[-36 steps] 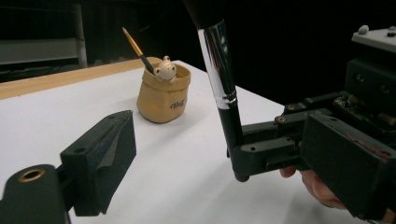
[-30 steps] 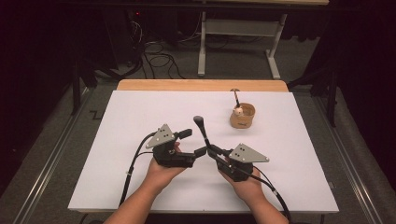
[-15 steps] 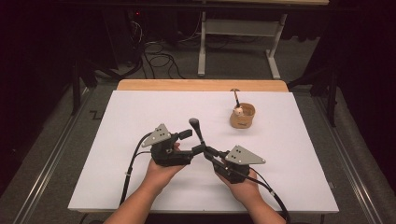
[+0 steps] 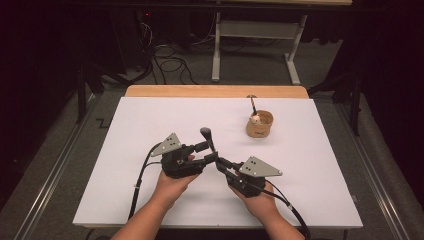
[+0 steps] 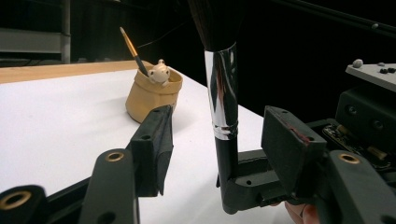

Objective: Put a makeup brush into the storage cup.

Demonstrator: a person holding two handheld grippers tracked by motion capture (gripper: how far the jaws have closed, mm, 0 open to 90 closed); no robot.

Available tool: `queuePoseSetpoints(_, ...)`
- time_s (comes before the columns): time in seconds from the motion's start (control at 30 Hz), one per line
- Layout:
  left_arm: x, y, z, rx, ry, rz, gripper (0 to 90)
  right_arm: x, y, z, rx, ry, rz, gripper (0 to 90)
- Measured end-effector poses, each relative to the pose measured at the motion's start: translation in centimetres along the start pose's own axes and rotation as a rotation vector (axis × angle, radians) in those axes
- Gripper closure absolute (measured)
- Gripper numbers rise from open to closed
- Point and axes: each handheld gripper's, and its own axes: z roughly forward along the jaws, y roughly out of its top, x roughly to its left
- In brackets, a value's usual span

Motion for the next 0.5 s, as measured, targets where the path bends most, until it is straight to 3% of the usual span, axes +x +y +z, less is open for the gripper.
queuePoseSetpoints(0.5,0.26,-0.09,-0.16,-0.011,-0.036,-0.025,60.0,0.28,-0.15,0.29,0.010,0.010,-0.008,80.7)
